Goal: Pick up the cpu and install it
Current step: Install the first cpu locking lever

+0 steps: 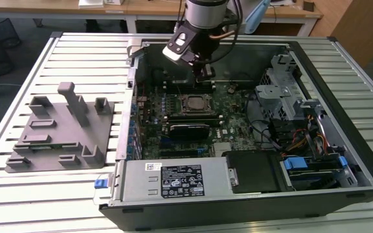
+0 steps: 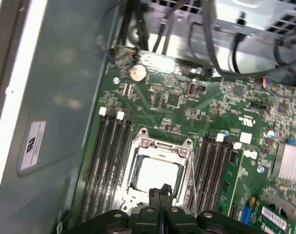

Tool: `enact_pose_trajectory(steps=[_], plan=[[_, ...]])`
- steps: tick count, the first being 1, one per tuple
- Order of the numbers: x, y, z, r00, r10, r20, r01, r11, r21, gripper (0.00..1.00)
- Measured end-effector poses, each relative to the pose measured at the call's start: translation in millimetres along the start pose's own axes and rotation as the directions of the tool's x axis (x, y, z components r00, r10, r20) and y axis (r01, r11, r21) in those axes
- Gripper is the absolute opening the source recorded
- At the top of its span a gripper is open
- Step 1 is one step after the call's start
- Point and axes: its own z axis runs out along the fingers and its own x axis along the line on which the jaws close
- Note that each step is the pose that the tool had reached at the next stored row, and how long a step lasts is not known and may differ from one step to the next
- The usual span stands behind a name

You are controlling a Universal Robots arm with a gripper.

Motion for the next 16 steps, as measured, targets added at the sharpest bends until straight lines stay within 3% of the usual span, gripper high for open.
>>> enact_pose_trajectory(steps=[4,8,12,16], plan=[[0.0,0.0,0.2,0.9974,-0.072,-0.0016,0.072,0.9974,0.0,0.11],[0.0,0.0,0.2,0.9897,-0.143,-0.0032,0.143,0.9897,-0.0001,0.11],[0.0,0.0,0.3,0.9764,-0.216,-0.0048,0.216,0.9764,-0.0004,0.11],[0.0,0.0,0.4,0.9584,-0.285,-0.0063,0.285,0.9584,-0.0007,0.11]])
